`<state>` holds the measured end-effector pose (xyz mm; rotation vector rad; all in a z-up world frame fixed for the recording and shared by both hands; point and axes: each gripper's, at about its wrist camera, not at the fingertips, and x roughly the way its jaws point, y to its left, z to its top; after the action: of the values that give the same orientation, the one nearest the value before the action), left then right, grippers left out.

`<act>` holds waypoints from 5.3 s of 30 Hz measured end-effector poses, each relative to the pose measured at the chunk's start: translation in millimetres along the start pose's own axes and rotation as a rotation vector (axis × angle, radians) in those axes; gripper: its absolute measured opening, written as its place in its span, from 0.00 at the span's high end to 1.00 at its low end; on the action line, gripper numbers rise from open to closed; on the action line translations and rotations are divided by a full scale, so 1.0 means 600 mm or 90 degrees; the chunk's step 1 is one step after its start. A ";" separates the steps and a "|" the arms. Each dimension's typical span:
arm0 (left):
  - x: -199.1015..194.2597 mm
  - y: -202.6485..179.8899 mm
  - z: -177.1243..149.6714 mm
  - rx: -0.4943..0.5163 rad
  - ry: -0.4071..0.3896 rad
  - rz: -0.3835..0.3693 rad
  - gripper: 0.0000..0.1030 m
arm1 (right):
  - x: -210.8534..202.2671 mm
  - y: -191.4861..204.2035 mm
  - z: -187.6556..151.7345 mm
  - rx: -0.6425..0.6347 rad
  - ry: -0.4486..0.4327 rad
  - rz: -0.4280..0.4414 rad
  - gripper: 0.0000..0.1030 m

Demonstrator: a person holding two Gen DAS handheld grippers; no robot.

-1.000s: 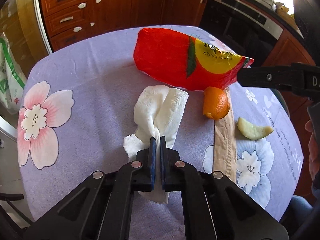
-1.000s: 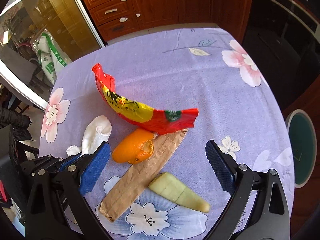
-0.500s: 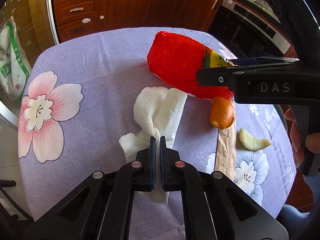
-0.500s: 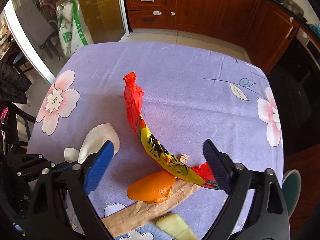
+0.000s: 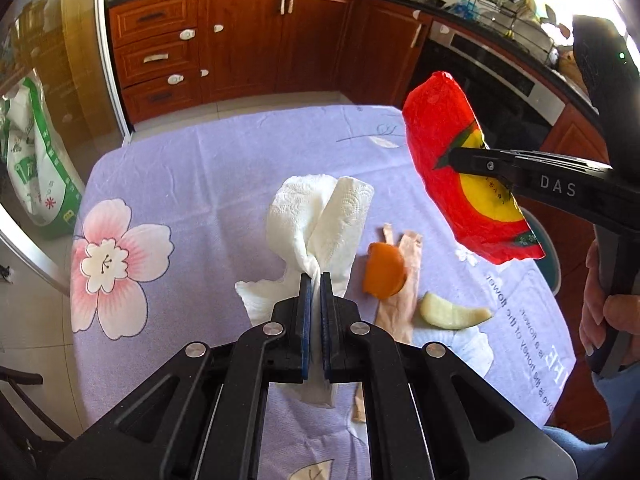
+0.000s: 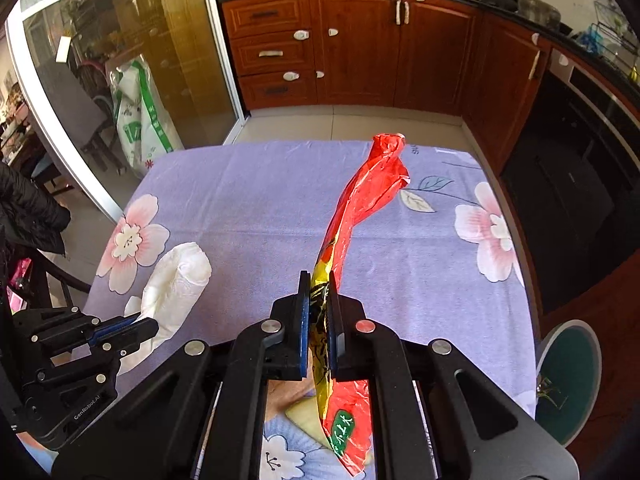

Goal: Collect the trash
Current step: 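Carry tissue and red bag over the bin and open both tools, then move both tools back over the table toward the paper strip and rind, then grasp the melon rind with the right tool while the left tool grasps the orange peel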

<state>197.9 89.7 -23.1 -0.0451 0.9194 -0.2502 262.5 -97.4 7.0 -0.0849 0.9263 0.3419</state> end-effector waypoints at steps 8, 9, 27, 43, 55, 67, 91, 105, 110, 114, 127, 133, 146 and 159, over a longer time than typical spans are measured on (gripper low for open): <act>-0.021 -0.134 0.031 0.060 -0.024 -0.030 0.95 | -0.089 -0.091 -0.048 0.051 -0.038 -0.010 0.93; -0.018 -0.149 0.034 0.068 -0.023 -0.036 0.95 | -0.099 -0.106 -0.055 0.059 -0.041 -0.012 0.93; 0.103 -0.501 0.075 0.243 0.055 -0.110 0.95 | -0.213 -0.446 -0.233 0.277 -0.075 -0.084 0.93; 0.271 -0.707 0.060 0.331 0.151 -0.143 0.95 | -0.160 -0.612 -0.317 0.393 -0.006 -0.079 0.92; 0.341 -0.720 0.061 0.334 0.184 -0.146 0.94 | -0.102 -0.639 -0.299 0.399 0.034 -0.082 0.89; 0.323 -0.718 0.069 0.333 0.143 -0.129 0.17 | -0.125 -0.643 -0.291 0.422 0.016 -0.117 0.10; 0.195 -0.616 0.055 0.266 0.097 -0.132 0.07 | -0.170 -0.518 -0.271 0.370 0.007 -0.111 0.10; 0.110 -0.398 -0.001 0.182 0.076 -0.086 0.07 | -0.130 -0.327 -0.216 0.284 0.025 -0.050 0.10; 0.083 -0.305 -0.025 0.150 0.064 -0.068 0.07 | -0.099 -0.243 -0.200 0.246 0.055 -0.026 0.10; 0.075 -0.234 -0.040 0.121 0.063 -0.053 0.07 | -0.069 -0.175 -0.194 0.210 0.077 -0.001 0.10; 0.092 -0.094 -0.079 0.074 0.089 -0.034 0.07 | 0.016 -0.083 -0.228 0.201 0.162 0.021 0.49; 0.105 -0.074 -0.080 0.075 0.098 -0.040 0.07 | 0.039 -0.072 -0.233 0.208 0.174 0.021 0.71; 0.128 -0.054 -0.060 0.057 0.106 -0.042 0.07 | 0.075 -0.071 -0.197 0.204 0.143 0.030 0.84; 0.150 -0.066 -0.018 0.060 0.093 -0.049 0.07 | 0.082 -0.073 -0.164 0.176 0.097 0.033 0.92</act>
<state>233.7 30.8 -94.4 0.0255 1.0517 -0.3722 228.0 -147.5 -94.5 0.1695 1.1201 0.2548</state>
